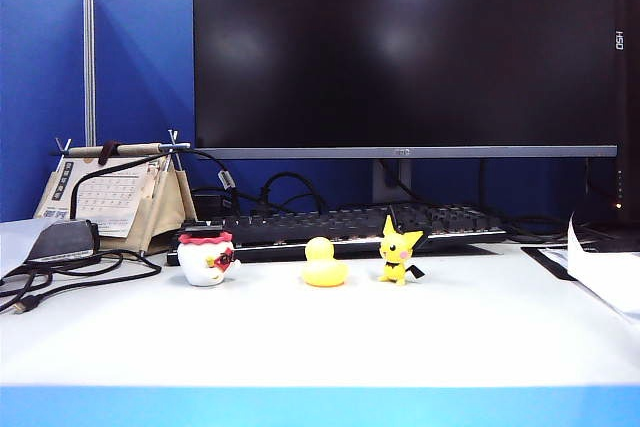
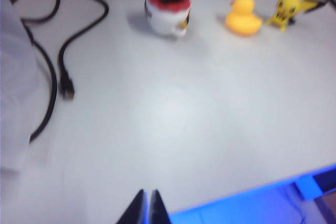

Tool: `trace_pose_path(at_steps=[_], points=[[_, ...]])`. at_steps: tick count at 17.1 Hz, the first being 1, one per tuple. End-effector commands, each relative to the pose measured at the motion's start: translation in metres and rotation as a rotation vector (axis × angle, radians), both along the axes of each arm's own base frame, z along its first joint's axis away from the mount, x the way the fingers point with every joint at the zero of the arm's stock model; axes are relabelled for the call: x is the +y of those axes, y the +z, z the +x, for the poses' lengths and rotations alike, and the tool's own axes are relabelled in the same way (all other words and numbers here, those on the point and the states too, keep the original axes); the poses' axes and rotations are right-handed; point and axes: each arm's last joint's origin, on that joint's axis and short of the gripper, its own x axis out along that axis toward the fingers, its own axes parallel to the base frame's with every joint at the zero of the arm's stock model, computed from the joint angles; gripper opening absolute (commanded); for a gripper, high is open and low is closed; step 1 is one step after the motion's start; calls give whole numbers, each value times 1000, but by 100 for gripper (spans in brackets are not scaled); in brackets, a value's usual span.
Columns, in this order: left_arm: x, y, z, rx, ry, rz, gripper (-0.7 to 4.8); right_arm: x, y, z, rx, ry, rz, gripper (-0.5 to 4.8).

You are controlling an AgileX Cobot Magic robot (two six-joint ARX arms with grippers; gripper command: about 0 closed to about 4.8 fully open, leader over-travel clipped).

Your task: Pick up the doll with a different color than the other dolls and place it near you.

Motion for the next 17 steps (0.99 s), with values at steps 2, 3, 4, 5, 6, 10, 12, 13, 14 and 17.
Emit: trace_pose_path(at_steps=[2,3,4,5,6,10,12,13,14,17], points=[[0,-1,0,6,10,-4,26,0,0,0,-6,-1,7,144],[0,-1,0,6,10,-4,26,0,0,0,-5,-1,7,144],[0,-1,0,7,9,-3,26,0,0,0,-6,-1,7,144],[0,-1,0,6,9,-4,27,0,0,0,-5,-1,7,144],[0,-1,0,6,9,-4,27,0,0,0,-5,-1,7,144],[-3,10,3,-88,6,-90,231,0,0,0,-5,-1,7,144],[-5,24,6,-212,-6,-154,360,0,0,0,-6,-1,7,144],[-5,26,6,-233,-4,-154,365,0,0,0,-5,-1,7,144],[-5,28,7,-266,26,-134,373,0,0,0,-6,-1,7,144],[-3,31,8,-318,76,-88,374,0,0,0,-6,-1,7,144]])
